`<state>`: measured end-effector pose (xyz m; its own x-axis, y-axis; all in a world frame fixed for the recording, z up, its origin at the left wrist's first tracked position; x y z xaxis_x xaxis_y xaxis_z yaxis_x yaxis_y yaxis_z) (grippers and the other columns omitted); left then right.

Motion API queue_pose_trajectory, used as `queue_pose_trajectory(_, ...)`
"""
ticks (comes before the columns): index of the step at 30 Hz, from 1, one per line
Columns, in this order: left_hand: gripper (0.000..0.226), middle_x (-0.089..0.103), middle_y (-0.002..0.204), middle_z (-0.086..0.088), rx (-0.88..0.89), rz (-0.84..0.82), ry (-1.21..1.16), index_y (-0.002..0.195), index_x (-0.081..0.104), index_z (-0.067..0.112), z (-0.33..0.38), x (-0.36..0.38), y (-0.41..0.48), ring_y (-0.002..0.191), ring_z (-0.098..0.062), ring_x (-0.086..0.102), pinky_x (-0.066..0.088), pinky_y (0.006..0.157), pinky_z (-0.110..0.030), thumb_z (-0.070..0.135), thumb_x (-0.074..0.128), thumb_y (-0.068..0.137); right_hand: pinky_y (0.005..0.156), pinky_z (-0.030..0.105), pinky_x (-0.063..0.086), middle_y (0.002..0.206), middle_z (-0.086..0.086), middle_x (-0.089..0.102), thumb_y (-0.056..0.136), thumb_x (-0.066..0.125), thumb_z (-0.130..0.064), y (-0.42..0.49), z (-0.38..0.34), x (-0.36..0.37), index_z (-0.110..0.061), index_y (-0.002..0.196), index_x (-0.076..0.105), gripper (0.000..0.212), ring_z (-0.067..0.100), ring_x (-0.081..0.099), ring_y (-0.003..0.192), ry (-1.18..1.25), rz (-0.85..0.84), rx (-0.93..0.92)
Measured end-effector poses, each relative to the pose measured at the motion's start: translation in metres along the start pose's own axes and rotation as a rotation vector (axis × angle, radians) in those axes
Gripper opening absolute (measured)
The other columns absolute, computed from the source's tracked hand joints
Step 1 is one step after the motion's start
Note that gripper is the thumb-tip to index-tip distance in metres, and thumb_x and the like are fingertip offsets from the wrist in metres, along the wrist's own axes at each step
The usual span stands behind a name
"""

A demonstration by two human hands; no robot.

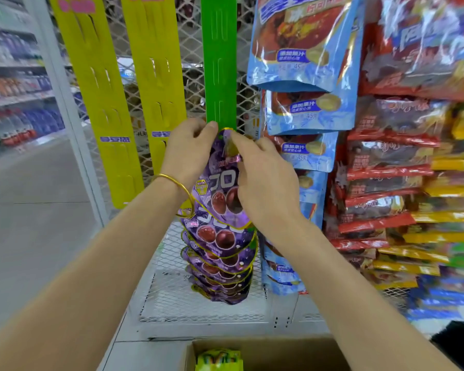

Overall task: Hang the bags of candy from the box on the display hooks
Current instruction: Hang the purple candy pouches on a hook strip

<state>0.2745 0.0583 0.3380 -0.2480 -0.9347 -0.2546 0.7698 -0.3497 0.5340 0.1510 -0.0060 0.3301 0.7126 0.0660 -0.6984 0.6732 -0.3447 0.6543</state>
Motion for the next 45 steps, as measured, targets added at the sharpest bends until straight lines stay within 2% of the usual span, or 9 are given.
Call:
queue_pose_trajectory(6, 0.023, 0.036, 0.057, -0.002, -0.041, 0.002, -0.070, 0.071, 0.049, 0.009, -0.003, 0.004, -0.003, 0.055, -0.015, 0.033, 0.027, 0.053, -0.029, 0.019, 0.055, 0.091, 0.071, 0.038, 0.042, 0.124, 0.003, 0.043, 0.087, 0.045, -0.007, -0.001, 0.002, 0.001, -0.032, 0.143, 0.029, 0.063, 0.033, 0.056, 0.100, 0.041, -0.015, 0.021)
queue_pose_trajectory(9, 0.016, 0.052, 0.066, -0.012, -0.039, -0.004, -0.098, 0.075, 0.056, 0.009, -0.002, 0.004, -0.005, 0.061, -0.017, 0.045, 0.036, 0.058, -0.029, 0.015, 0.058, 0.089, 0.074, 0.040, 0.045, 0.125, 0.003, 0.043, 0.086, 0.045, -0.006, -0.002, 0.003, 0.000, -0.031, 0.143, 0.030, 0.064, 0.033, 0.057, 0.101, 0.076, -0.014, 0.039)
queue_pose_trajectory(20, 0.021, 0.060, 0.062, 0.002, -0.110, 0.054, -0.203, 0.067, 0.058, 0.021, -0.006, 0.002, -0.003, 0.060, -0.015, 0.053, 0.043, 0.058, -0.024, 0.010, 0.060, 0.085, 0.068, 0.039, 0.040, 0.120, 0.004, 0.043, 0.089, 0.042, -0.007, -0.007, 0.003, 0.003, -0.030, 0.142, 0.029, 0.059, 0.036, 0.057, 0.096, 0.075, -0.045, 0.062)
queue_pose_trajectory(26, 0.011, 0.063, 0.075, 0.003, -0.091, 0.016, -0.195, 0.081, 0.061, 0.018, -0.010, 0.001, -0.008, 0.054, 0.002, 0.055, 0.041, 0.056, -0.015, 0.011, 0.057, 0.089, 0.060, 0.032, 0.026, 0.122, 0.003, 0.038, 0.089, 0.045, -0.007, -0.028, 0.005, 0.022, -0.028, 0.147, 0.015, 0.069, 0.033, 0.057, 0.086, 0.022, -0.107, 0.051)
queue_pose_trajectory(29, 0.008, 0.060, 0.075, 0.005, -0.102, 0.020, -0.192, 0.090, 0.060, 0.013, -0.017, -0.002, -0.014, 0.053, 0.007, 0.053, 0.041, 0.058, -0.013, 0.009, 0.053, 0.092, 0.049, 0.032, 0.023, 0.121, 0.005, 0.040, 0.086, 0.047, 0.001, -0.037, 0.007, 0.030, -0.025, 0.149, 0.011, 0.077, 0.028, 0.045, 0.063, 0.001, -0.061, 0.011)
queue_pose_trajectory(32, 0.019, 0.064, 0.089, 0.001, -0.070, -0.018, -0.178, 0.104, 0.058, 0.014, -0.019, -0.002, -0.018, 0.074, -0.002, 0.059, 0.044, 0.070, -0.016, 0.002, 0.049, 0.090, 0.047, 0.033, 0.026, 0.118, 0.006, 0.040, 0.082, 0.049, 0.006, -0.041, 0.009, 0.042, -0.027, 0.149, 0.011, 0.084, 0.027, 0.038, 0.055, 0.017, -0.058, -0.029)
queue_pose_trajectory(37, 0.042, 0.060, 0.105, 0.000, 0.035, -0.042, -0.113, 0.126, 0.045, 0.008, -0.010, 0.000, -0.037, 0.098, -0.007, 0.058, 0.046, 0.086, -0.013, -0.007, 0.048, 0.087, 0.052, 0.035, 0.049, 0.133, 0.008, 0.038, 0.077, 0.060, 0.007, -0.057, 0.011, 0.039, -0.021, 0.143, 0.029, 0.078, 0.031, 0.061, 0.086, 0.138, 0.077, -0.125)
queue_pose_trajectory(40, 0.048, 0.050, 0.120, 0.004, 0.101, -0.005, -0.025, 0.133, 0.038, 0.012, -0.012, -0.002, -0.060, 0.113, -0.004, 0.050, 0.041, 0.097, -0.012, -0.002, 0.051, 0.089, 0.067, 0.041, 0.055, 0.148, 0.009, 0.027, 0.078, 0.063, 0.006, -0.083, 0.018, 0.042, -0.023, 0.142, 0.027, 0.079, 0.031, 0.052, 0.117, 0.092, 0.124, -0.140)
queue_pose_trajectory(45, 0.043, 0.050, 0.117, 0.009, 0.182, 0.101, 0.020, 0.119, 0.046, 0.026, -0.030, -0.006, -0.129, 0.105, -0.004, 0.053, 0.046, 0.083, -0.016, 0.003, 0.050, 0.083, 0.059, 0.035, 0.055, 0.134, 0.006, 0.043, 0.069, 0.067, 0.005, -0.154, 0.046, 0.039, -0.020, 0.129, 0.047, 0.067, 0.029, 0.060, 0.101, 0.073, 0.208, -0.150)
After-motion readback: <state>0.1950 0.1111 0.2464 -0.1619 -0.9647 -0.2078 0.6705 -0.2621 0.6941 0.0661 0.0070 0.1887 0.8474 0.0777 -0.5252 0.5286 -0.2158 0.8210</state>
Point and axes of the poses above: each hand's wrist, its own y-axis towards the middle knuckle, its own x-axis out of the palm, z = x × y, the point moved 10 cm from there along y, towards the middle knuckle
